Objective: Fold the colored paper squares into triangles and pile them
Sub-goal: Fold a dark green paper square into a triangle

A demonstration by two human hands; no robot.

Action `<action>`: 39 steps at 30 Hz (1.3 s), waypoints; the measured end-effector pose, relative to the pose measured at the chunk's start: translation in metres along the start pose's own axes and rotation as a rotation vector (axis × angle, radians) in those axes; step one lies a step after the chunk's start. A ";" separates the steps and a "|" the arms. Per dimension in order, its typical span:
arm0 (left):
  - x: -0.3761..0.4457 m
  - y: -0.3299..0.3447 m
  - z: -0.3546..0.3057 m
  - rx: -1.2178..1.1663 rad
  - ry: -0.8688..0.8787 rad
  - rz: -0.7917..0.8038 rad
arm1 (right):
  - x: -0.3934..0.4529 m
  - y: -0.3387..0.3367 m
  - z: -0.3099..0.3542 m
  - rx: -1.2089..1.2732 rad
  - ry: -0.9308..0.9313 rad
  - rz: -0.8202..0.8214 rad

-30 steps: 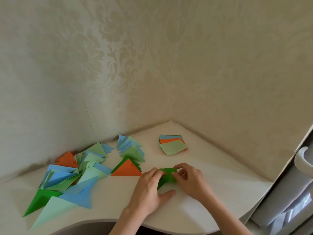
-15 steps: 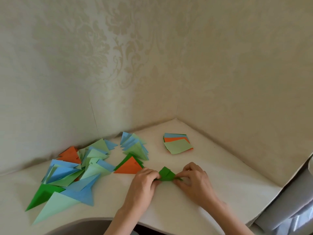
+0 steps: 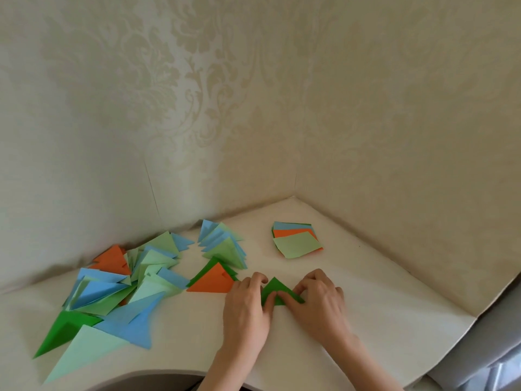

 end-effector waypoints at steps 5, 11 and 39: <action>0.001 0.003 0.003 0.000 -0.017 0.009 | -0.002 0.004 -0.004 -0.011 -0.022 -0.013; 0.000 0.000 0.010 -0.098 -0.012 0.022 | 0.004 0.002 -0.012 0.082 -0.032 0.041; -0.003 -0.004 -0.007 0.014 -0.123 0.078 | -0.002 0.003 -0.018 0.239 -0.051 0.002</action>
Point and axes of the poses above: each hand's wrist, its own x-axis towards the middle knuckle, its own y-axis out of the palm, z = x × y, the point moved 3 cm from there along x, towards the middle knuckle, and after that the axes turned 2 degrees about x, right-handed, at the moved point
